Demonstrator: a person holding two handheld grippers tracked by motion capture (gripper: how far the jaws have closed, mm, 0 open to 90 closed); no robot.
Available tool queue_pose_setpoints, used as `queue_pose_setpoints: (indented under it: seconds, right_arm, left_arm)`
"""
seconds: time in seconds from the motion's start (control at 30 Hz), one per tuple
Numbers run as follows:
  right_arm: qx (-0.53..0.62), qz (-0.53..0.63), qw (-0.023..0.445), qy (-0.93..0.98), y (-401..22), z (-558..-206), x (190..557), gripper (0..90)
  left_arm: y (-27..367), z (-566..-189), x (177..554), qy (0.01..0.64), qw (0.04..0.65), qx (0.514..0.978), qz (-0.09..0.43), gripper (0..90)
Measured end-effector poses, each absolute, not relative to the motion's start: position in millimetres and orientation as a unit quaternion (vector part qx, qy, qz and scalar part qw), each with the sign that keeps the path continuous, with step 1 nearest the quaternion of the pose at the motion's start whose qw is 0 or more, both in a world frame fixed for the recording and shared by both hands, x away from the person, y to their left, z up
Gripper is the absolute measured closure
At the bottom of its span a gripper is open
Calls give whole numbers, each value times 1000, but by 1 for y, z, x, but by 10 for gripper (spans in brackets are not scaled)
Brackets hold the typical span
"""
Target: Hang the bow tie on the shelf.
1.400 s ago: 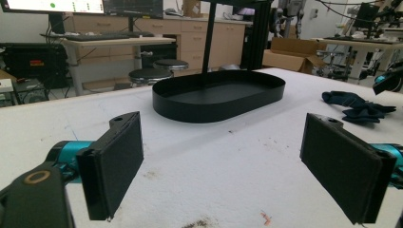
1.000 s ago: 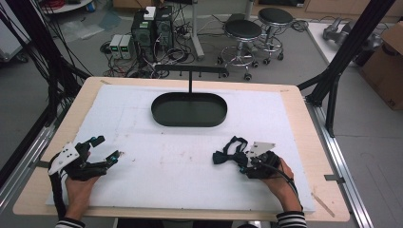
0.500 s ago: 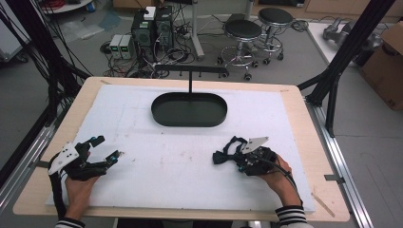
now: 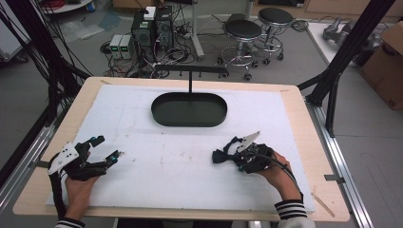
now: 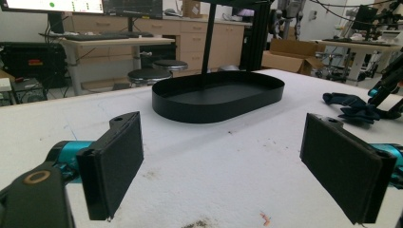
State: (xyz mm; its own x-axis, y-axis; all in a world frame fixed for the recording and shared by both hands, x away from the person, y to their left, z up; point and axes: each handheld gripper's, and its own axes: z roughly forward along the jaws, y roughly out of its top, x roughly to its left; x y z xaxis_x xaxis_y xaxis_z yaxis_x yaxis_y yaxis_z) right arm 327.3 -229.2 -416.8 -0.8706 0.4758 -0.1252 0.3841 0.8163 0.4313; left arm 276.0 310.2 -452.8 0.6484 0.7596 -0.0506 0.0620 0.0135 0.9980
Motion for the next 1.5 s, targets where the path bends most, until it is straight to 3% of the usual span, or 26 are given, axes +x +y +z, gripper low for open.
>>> queue_pose_setpoints:
  seconds: [0.33, 0.4, 0.5, 0.9, 1.2, 1.37, 1.5]
  right_arm:
    - [239, 206, 100, 944, -232, -417, 333, 674]
    - [248, 211, 87, 941, -233, -417, 334, 761]
    - [266, 218, 78, 936, -235, -416, 337, 813]
    - [282, 220, 75, 931, -235, -415, 337, 829]
    - [291, 262, 106, 914, -236, -404, 334, 828]
    - [307, 329, 159, 879, -239, -395, 329, 829]
    - [312, 352, 174, 865, -239, -393, 328, 829]
  left_arm:
    - [310, -453, 276, 317, 637, 647, 274, 148]
    - [310, -453, 276, 317, 638, 646, 275, 148]
    - [310, -453, 276, 317, 638, 646, 274, 148]
    - [310, -453, 276, 317, 638, 646, 273, 148]
    - [310, -453, 276, 316, 638, 647, 274, 148]
    - [310, -453, 276, 316, 637, 648, 275, 148]
    - [310, -453, 276, 316, 637, 647, 274, 148]
